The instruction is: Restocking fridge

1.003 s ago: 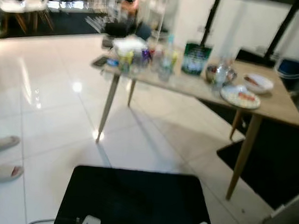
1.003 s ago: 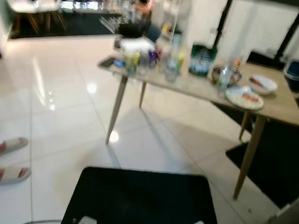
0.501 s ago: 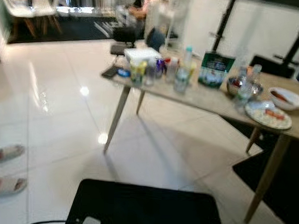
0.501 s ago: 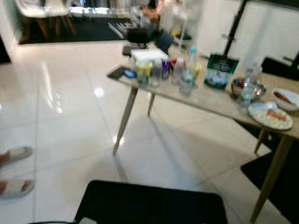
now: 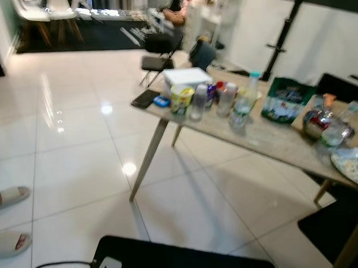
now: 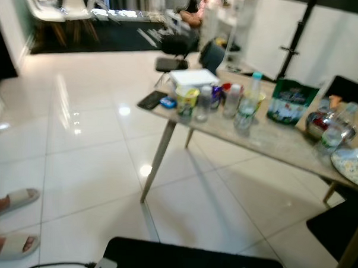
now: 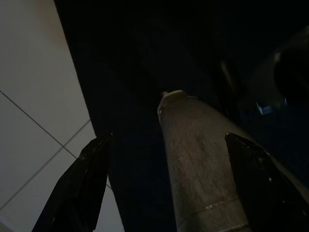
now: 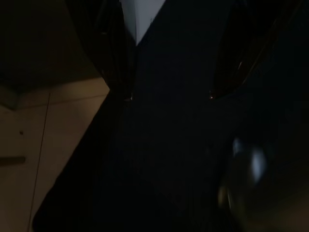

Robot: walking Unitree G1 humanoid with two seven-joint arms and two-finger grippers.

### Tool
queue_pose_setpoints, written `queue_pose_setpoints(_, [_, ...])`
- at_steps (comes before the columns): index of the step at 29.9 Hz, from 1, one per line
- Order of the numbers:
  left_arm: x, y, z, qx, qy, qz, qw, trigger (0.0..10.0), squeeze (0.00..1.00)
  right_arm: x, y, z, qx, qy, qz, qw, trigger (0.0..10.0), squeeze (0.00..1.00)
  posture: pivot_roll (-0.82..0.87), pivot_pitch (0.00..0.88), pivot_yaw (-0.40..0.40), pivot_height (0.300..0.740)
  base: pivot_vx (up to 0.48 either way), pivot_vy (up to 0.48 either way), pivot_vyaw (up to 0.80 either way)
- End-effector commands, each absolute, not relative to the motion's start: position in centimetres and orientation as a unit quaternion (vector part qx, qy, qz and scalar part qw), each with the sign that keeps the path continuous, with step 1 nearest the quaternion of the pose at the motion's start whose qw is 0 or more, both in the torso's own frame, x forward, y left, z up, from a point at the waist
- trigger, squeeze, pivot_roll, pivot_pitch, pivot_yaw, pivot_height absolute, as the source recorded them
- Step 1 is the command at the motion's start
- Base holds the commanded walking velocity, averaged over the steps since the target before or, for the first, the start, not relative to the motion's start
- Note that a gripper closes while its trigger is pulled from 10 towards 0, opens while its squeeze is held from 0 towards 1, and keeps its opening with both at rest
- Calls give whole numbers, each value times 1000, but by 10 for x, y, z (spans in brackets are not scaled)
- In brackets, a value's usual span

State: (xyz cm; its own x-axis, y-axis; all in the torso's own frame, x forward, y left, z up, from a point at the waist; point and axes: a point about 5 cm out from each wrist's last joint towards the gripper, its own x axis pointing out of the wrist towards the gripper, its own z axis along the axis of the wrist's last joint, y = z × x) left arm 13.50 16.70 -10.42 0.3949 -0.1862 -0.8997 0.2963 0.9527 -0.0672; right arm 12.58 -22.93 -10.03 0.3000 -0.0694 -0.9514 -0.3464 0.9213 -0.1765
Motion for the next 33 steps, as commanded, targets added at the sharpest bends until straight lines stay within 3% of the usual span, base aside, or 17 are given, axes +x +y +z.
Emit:
queue_pose_setpoints(1, [126, 164, -108, 53, 546, -153, 822, 10000, 0, 130, -234, -98, -188, 581, 86, 787, 10000, 0, -56, 0, -38, 740, 394, 0, 0])
queue_pose_setpoints(29, [124, 165, -108, 56, 546, -152, 822, 10000, 0, 132, -233, -98, -192, 579, 93, 787, 10000, 0, -49, 5, -41, 740, 412, 0, 0])
queue_pose_setpoints(33, [128, 166, -107, 44, 535, -135, 833, 10000, 0, 130, -231, -99, -187, 580, 92, 787, 10000, 0, -40, 20, -43, 740, 0, 0, 0])
